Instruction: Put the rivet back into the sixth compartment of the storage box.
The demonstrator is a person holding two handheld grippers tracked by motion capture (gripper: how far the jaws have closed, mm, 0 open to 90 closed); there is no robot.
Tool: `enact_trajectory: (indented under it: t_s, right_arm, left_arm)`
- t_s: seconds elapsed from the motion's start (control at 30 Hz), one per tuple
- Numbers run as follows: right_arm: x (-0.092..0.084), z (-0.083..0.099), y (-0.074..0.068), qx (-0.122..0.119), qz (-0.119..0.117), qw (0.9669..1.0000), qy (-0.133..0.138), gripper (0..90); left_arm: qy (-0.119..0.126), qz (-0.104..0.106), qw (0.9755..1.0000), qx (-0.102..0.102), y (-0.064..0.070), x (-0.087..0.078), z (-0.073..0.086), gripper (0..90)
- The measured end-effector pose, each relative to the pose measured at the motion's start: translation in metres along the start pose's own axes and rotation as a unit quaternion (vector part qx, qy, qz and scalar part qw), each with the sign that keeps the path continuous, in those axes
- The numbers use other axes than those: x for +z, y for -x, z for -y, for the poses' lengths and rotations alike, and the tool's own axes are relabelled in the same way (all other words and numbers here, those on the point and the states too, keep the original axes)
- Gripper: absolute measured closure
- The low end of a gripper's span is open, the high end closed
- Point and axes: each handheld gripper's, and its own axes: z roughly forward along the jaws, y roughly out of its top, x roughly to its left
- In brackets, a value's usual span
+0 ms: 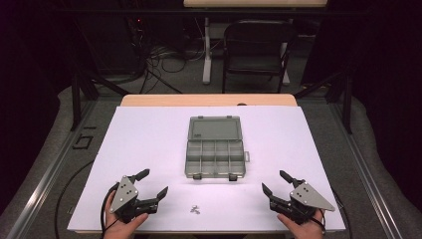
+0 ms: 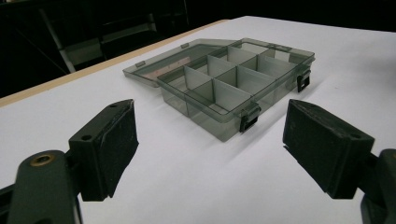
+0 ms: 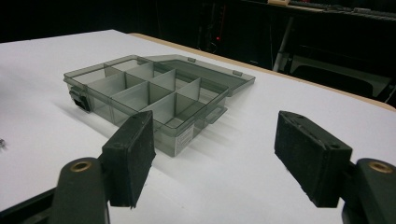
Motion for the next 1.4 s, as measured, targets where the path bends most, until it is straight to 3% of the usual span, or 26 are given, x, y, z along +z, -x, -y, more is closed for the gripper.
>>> enact_trajectory:
  t_s: [0.37, 0.53, 0.83, 0.93, 1.13, 1.17, 1.4]
  right_arm:
    - [0.003, 0.001, 0.002, 0.002, 0.001, 1.0000, -0.005, 28.4]
    - [0.002, 0.001, 0.002, 0.000, 0.001, 1.0000, -0.005, 28.4]
    - [0.005, 0.002, 0.002, -0.002, -0.004, 0.9999, -0.011, 28.5]
    - [0.006, 0.002, 0.001, -0.003, -0.003, 1.0000, -0.009, 28.5]
    - [0.007, 0.002, 0.001, -0.001, -0.003, 0.9999, -0.016, 28.5]
    - [0.008, 0.003, 0.000, 0.000, -0.004, 0.9999, -0.015, 28.4]
    - [0.008, 0.003, 0.001, -0.003, -0.005, 0.9998, -0.018, 28.4]
  left_arm:
    - [-0.007, 0.005, 0.9999, -0.011, -0.002, 0.003, 0.001, 18.1]
    - [-0.016, 0.001, 0.9999, -0.005, -0.001, 0.003, 0.001, 23.3]
    - [-0.033, 0.018, 0.9990, -0.024, 0.000, 0.006, 0.002, 28.5]
    - [-0.038, 0.022, 0.9988, -0.022, 0.000, 0.010, 0.002, 30.9]
    - [-0.061, 0.046, 0.9965, -0.034, 0.002, 0.025, -0.003, 35.2]
    - [-0.072, 0.053, 0.9952, -0.039, 0.005, 0.029, -0.005, 36.3]
    - [-0.108, 0.076, 0.9908, -0.030, 0.015, 0.039, -0.008, 44.9]
